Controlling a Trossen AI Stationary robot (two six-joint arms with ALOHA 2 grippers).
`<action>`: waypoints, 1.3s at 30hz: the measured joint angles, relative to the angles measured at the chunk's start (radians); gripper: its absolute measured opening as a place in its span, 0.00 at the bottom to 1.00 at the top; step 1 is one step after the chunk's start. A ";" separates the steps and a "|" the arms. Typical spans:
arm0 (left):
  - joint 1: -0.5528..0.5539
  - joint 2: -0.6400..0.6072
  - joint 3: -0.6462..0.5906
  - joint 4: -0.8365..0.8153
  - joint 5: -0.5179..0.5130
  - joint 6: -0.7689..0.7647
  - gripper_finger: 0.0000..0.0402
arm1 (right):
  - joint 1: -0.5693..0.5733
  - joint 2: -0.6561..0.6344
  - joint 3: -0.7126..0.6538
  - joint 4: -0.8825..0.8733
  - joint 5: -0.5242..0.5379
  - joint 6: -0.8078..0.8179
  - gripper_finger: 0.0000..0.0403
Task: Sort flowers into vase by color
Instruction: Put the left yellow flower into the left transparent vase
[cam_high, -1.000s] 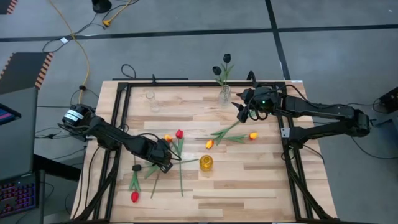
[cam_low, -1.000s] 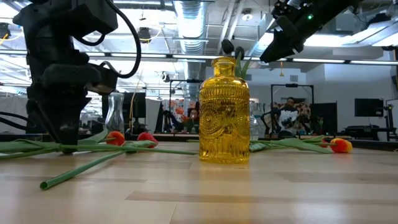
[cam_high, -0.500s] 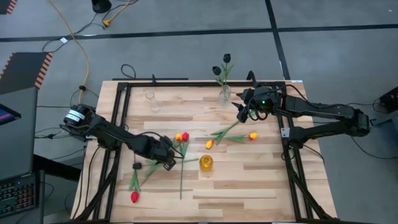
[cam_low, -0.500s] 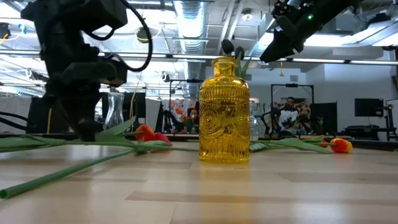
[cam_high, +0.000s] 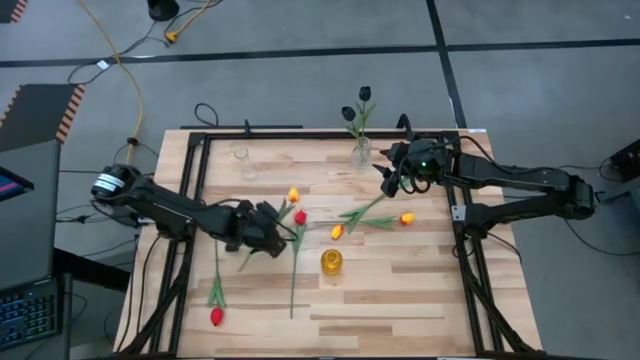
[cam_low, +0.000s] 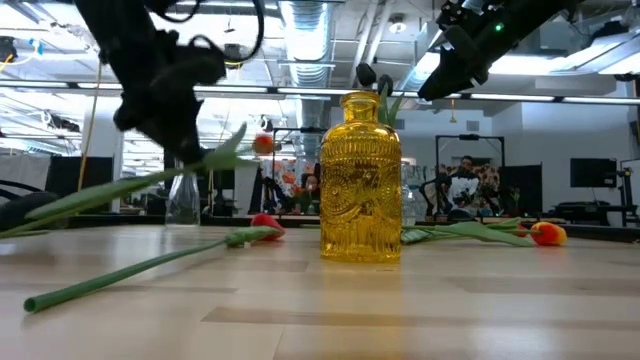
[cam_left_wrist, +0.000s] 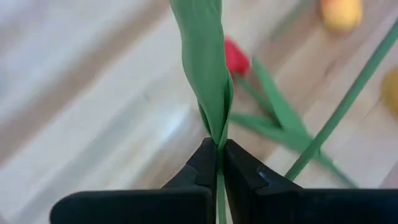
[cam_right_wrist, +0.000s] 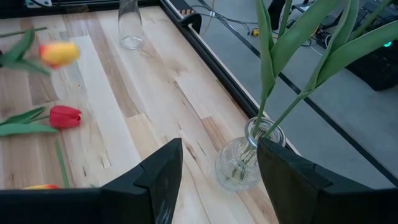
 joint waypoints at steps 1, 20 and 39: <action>-0.005 -0.021 0.000 0.001 -0.038 0.001 0.00 | 0.000 0.000 0.000 -0.001 0.000 0.000 0.58; -0.117 -0.120 0.000 0.013 -0.730 0.128 0.00 | 0.000 0.000 0.000 0.000 0.000 0.000 0.58; -0.030 -0.511 0.000 0.019 -0.994 0.415 0.00 | 0.000 0.000 0.000 0.001 0.000 0.000 0.58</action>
